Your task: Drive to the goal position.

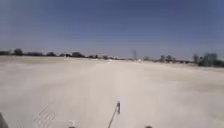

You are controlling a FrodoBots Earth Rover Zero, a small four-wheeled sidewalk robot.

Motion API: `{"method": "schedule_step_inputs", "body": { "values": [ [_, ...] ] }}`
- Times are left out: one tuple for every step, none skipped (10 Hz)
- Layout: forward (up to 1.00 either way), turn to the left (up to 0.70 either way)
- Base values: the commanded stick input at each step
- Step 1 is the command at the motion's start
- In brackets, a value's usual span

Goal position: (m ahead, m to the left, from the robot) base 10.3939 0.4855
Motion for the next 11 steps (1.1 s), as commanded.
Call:
{"method": "schedule_step_inputs", "body": {
  "values": [
    [0.70,0.00],
    [0.70,0.00],
    [0.70,0.00],
    [0.70,0.00],
    [0.70,0.00],
    [0.70,0.00],
    [0.70,0.00],
    [0.70,0.00],
    [0.70,0.00],
    [0.70,0.00],
    [0.70,0.00]
  ]
}}
